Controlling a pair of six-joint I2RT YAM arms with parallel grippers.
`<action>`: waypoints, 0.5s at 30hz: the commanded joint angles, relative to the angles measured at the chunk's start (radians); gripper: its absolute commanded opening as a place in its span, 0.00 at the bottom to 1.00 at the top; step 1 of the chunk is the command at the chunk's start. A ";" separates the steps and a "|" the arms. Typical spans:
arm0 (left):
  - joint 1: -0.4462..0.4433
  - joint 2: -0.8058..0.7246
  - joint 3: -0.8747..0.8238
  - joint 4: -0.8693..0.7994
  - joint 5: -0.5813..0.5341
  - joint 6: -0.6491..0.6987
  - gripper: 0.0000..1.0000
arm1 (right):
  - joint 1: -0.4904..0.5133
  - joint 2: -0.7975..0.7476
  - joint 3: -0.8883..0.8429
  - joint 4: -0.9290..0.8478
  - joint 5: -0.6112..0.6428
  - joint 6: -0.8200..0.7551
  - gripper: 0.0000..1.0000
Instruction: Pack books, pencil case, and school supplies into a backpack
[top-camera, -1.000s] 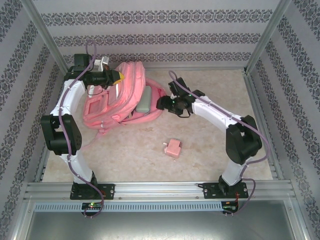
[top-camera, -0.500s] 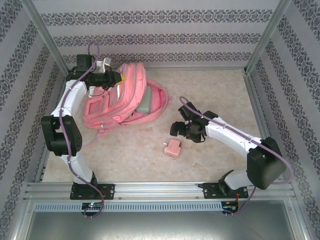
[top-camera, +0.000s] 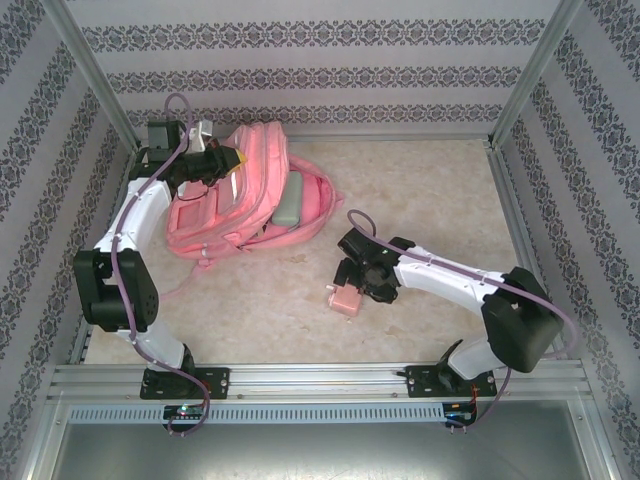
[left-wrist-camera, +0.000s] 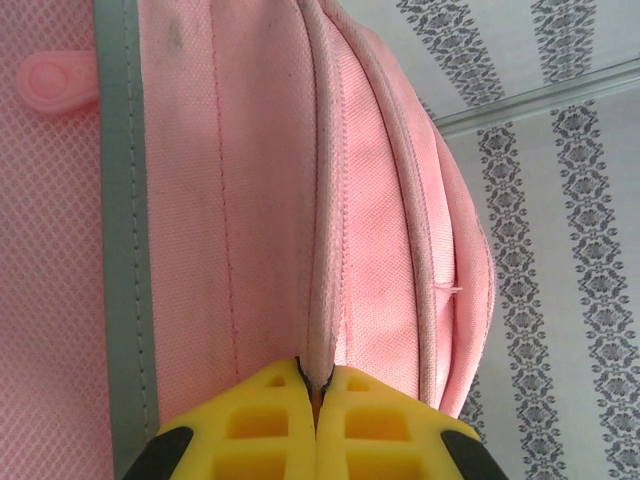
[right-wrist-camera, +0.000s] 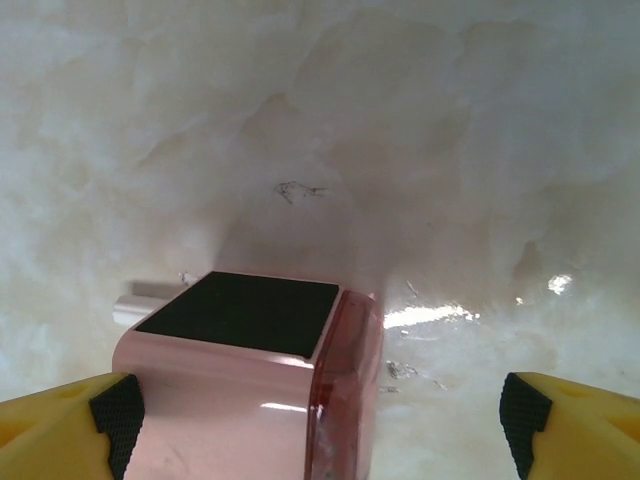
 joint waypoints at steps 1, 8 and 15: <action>0.001 -0.039 -0.019 0.082 -0.024 -0.059 0.00 | 0.030 0.054 0.037 -0.015 0.031 0.039 0.94; 0.001 -0.036 -0.025 0.083 -0.022 -0.064 0.00 | 0.061 0.102 0.105 -0.071 0.044 0.040 0.96; -0.001 -0.028 -0.016 0.080 -0.018 -0.069 0.00 | 0.064 0.087 0.127 -0.093 0.052 -0.011 0.98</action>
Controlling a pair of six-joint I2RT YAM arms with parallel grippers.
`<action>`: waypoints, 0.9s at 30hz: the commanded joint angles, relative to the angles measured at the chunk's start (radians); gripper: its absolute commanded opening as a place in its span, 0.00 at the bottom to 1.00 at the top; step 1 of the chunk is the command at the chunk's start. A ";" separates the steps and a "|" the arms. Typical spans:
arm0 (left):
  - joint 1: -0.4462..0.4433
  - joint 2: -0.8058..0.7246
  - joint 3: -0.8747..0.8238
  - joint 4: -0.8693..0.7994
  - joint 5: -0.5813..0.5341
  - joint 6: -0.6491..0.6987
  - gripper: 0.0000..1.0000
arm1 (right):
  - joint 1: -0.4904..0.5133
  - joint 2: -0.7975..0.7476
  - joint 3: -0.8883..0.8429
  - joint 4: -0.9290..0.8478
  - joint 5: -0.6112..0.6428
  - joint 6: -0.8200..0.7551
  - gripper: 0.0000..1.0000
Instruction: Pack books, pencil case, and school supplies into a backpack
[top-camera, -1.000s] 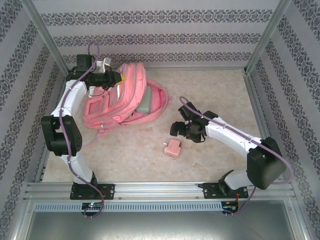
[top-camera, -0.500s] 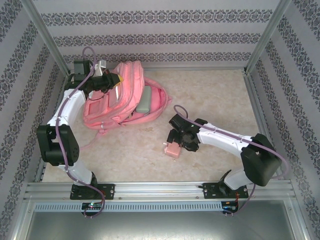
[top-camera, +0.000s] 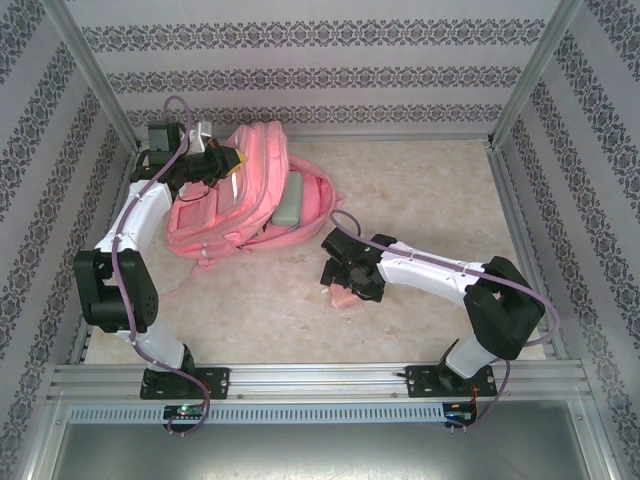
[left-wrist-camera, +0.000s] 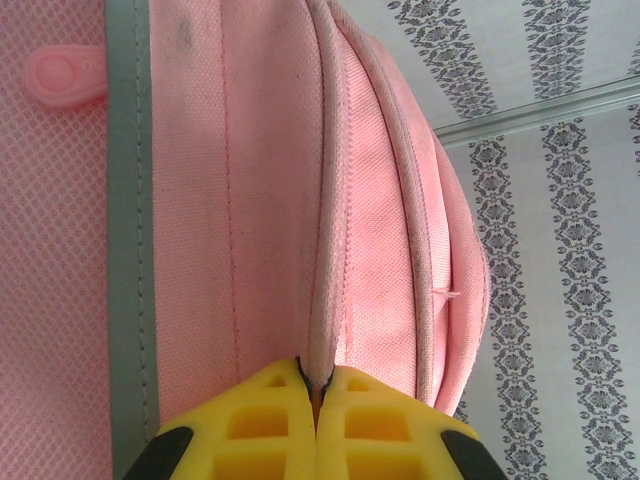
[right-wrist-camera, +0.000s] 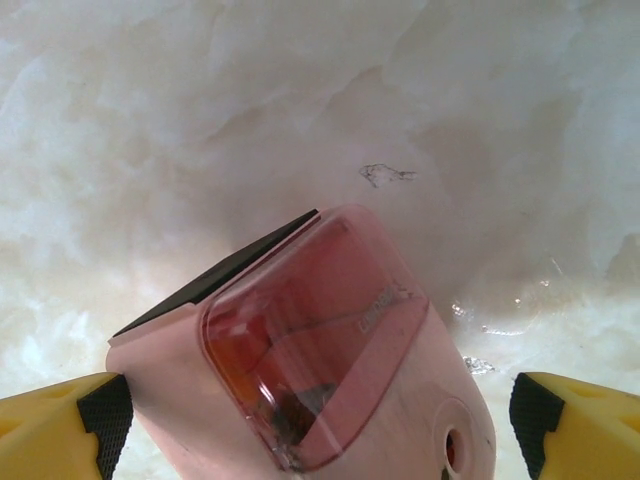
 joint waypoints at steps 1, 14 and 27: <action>0.000 -0.025 0.005 0.039 -0.016 -0.017 0.00 | 0.006 -0.005 0.038 -0.059 0.034 -0.044 0.98; -0.003 -0.023 0.009 0.036 -0.014 -0.016 0.00 | -0.017 0.038 0.047 -0.039 -0.031 -0.199 0.98; -0.007 -0.018 0.008 0.044 -0.005 -0.030 0.00 | -0.006 0.094 0.069 -0.082 0.026 -0.273 0.51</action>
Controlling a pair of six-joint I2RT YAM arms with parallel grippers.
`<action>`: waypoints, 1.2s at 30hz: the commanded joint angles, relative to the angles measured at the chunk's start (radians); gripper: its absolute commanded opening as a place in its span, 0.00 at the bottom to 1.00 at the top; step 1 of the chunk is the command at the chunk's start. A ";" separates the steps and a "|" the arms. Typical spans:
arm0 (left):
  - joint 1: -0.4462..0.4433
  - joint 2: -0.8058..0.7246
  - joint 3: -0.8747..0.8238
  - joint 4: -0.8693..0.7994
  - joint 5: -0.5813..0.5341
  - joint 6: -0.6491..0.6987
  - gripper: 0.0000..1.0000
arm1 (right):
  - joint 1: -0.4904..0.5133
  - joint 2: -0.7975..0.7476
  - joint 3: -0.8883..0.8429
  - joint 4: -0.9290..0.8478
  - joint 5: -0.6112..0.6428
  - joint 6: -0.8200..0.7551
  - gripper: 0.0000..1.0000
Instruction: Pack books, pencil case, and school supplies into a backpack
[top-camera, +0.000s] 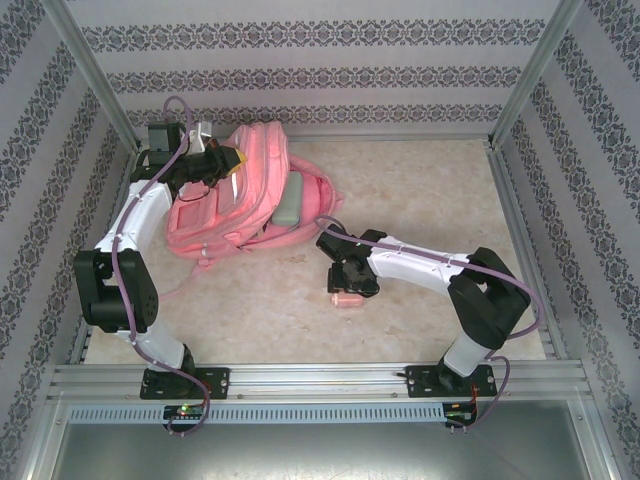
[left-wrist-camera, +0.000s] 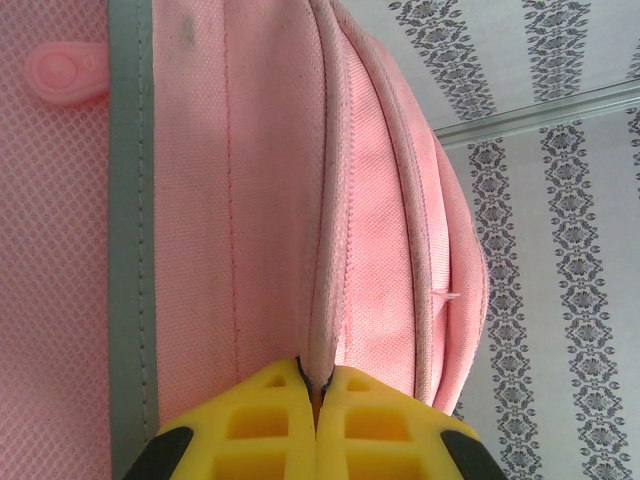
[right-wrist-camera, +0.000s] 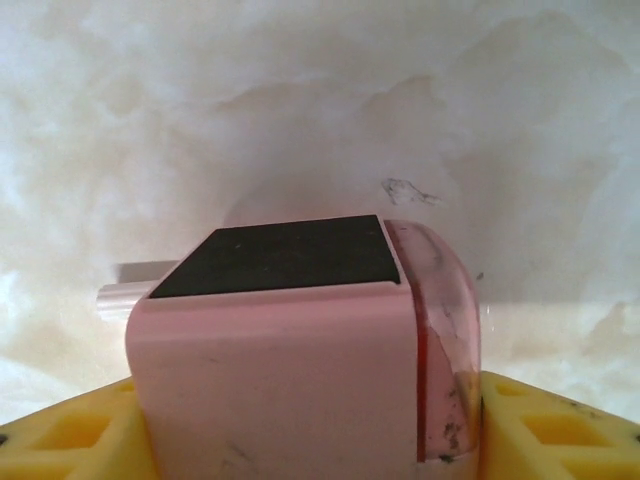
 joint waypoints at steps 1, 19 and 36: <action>-0.007 -0.020 0.009 0.045 -0.005 -0.018 0.00 | 0.005 0.000 0.015 -0.034 0.038 -0.011 0.50; -0.033 -0.049 0.006 0.030 0.006 -0.009 0.00 | -0.207 0.207 0.590 -0.054 -0.051 -0.167 0.49; -0.032 -0.092 -0.017 -0.031 -0.008 0.035 0.00 | -0.250 0.671 1.265 -0.393 0.260 -0.363 0.51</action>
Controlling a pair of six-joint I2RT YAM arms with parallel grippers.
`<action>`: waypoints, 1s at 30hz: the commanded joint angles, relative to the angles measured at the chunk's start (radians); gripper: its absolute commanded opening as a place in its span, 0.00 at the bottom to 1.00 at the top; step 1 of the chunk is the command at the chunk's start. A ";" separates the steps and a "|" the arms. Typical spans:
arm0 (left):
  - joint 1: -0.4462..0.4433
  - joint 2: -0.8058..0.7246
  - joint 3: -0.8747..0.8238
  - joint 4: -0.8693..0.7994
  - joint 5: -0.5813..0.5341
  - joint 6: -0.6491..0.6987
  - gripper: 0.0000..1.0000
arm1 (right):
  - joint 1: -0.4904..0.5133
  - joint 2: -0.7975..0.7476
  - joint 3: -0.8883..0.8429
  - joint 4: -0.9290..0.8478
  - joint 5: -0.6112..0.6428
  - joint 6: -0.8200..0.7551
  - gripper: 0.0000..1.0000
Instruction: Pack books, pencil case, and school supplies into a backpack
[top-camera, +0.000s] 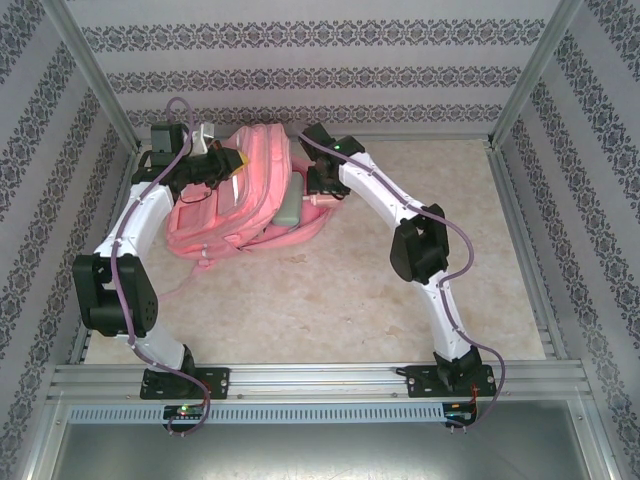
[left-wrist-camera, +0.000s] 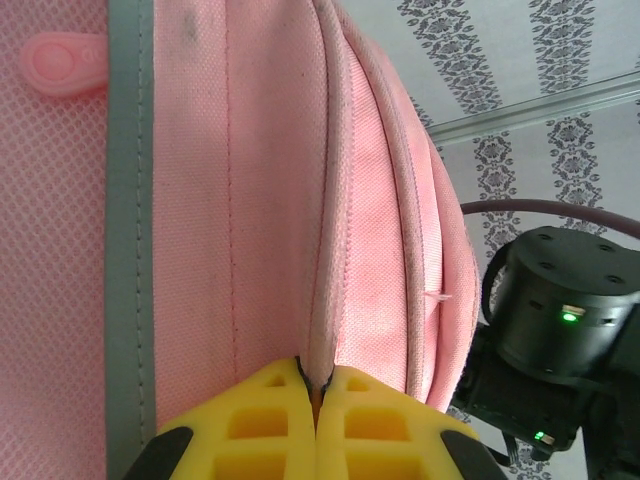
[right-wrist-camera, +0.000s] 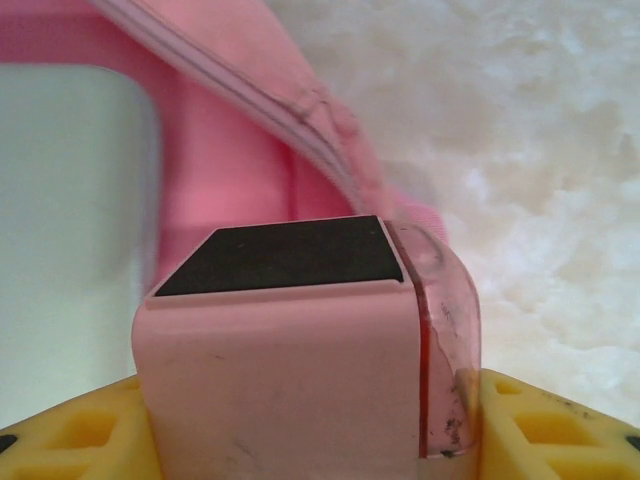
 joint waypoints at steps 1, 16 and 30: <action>-0.008 -0.061 -0.008 -0.008 0.021 0.026 0.00 | 0.000 -0.007 0.040 -0.071 0.117 -0.057 0.51; -0.007 -0.057 -0.012 0.004 0.033 0.015 0.00 | 0.095 0.123 0.176 -0.027 0.004 -0.118 0.55; -0.009 -0.063 -0.002 -0.043 0.045 0.058 0.00 | 0.042 0.106 0.118 0.030 -0.134 -0.096 0.98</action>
